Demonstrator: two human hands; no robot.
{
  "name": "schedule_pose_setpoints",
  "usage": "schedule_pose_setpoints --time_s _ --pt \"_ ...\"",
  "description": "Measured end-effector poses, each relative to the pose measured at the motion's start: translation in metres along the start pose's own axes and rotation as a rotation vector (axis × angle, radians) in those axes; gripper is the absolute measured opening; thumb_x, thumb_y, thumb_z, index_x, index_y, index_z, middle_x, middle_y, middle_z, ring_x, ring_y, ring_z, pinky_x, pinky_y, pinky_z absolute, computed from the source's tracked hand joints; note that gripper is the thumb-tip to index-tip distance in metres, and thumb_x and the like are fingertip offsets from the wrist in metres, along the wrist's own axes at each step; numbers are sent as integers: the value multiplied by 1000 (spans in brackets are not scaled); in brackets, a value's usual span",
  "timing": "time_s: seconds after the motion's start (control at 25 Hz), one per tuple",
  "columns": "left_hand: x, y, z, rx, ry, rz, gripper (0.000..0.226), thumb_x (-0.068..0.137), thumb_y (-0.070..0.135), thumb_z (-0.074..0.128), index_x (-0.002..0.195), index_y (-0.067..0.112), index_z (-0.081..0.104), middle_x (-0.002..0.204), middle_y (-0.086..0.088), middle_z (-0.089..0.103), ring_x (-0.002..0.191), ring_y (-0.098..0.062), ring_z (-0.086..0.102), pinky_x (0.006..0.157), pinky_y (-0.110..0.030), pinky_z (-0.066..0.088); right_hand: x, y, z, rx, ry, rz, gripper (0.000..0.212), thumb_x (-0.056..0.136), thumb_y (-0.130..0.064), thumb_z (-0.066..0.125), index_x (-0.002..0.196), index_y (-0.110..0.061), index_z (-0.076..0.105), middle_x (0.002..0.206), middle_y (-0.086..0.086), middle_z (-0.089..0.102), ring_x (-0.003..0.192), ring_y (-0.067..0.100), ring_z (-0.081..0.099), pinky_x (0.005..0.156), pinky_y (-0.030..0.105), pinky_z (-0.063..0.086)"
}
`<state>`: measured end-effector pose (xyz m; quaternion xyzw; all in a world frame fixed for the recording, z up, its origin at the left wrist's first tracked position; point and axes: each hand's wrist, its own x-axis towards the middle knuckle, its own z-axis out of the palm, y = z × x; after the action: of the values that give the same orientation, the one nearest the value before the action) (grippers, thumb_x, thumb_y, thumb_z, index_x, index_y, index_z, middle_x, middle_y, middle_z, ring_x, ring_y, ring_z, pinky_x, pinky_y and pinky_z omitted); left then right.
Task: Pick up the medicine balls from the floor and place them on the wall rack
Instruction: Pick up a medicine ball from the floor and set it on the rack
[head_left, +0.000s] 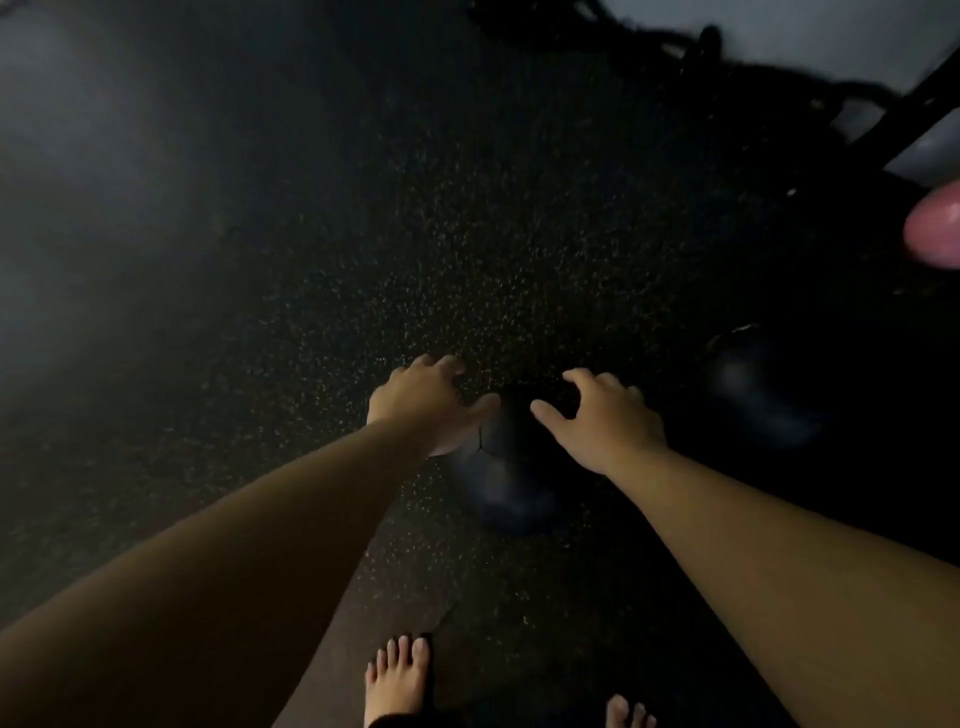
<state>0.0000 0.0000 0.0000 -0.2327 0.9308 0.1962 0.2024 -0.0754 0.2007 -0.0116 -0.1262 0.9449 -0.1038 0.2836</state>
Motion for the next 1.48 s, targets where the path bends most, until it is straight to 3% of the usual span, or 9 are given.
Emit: schedule_pose_setpoints --time_s 0.32,0.52,0.72,0.84,0.96,1.16,1.36,1.48 --pt "87 -40 146 -243 -210 -179 128 67 107 37 169 31 32 171 -9 40 152 -37 46 114 -50 46 92 33 125 95 -109 148 111 71 -101 32 161 -38 22 166 7 28 145 40 36 107 64 43" --pt "95 -45 176 -615 -306 -370 153 43 111 49 172 33 23 171 -10 41 150 -38 48 111 -47 46 100 42 146 360 -161 317 126 61 -102 50 164 -39 13 172 11 14 152 43 26 115 64 36" --pt "97 -38 185 -821 -266 -517 152 36 105 66 168 40 30 166 -8 47 141 -39 55 97 -49 52 101 44 151 483 -89 325 124 58 -99 58 162 -41 22 169 6 22 151 39 30 111 61 42" --pt "92 -36 187 -821 -221 -488 149 37 103 70 166 38 35 160 -5 52 136 -35 59 105 -50 56 92 48 157 522 -35 320 118 58 -96 62 158 -41 29 164 2 29 146 36 36 104 59 47" --pt "86 -28 180 -784 -135 -396 144 41 101 68 165 37 36 161 -4 49 140 -31 55 102 -42 53 78 50 153 587 54 293 116 56 -93 62 156 -43 32 162 1 30 144 35 39 102 57 49" --pt "83 15 108 -804 -19 -254 142 44 99 68 166 35 35 162 -3 48 142 -28 54 106 -41 51 71 41 72 615 183 211 114 60 -91 65 157 -42 30 163 2 29 144 34 36 104 57 47" --pt "67 105 -40 -779 85 -59 145 41 98 64 167 34 33 163 -5 45 144 -31 51 99 -38 48 44 26 -83 699 396 158 107 68 -83 71 157 -39 32 164 3 29 145 34 36 103 52 46" --pt "40 172 -150 -752 164 62 144 42 98 63 168 35 31 165 -5 42 148 -32 48 110 -46 47 9 13 -198 757 528 126 113 61 -90 67 157 -39 34 162 3 32 143 33 40 107 52 46"
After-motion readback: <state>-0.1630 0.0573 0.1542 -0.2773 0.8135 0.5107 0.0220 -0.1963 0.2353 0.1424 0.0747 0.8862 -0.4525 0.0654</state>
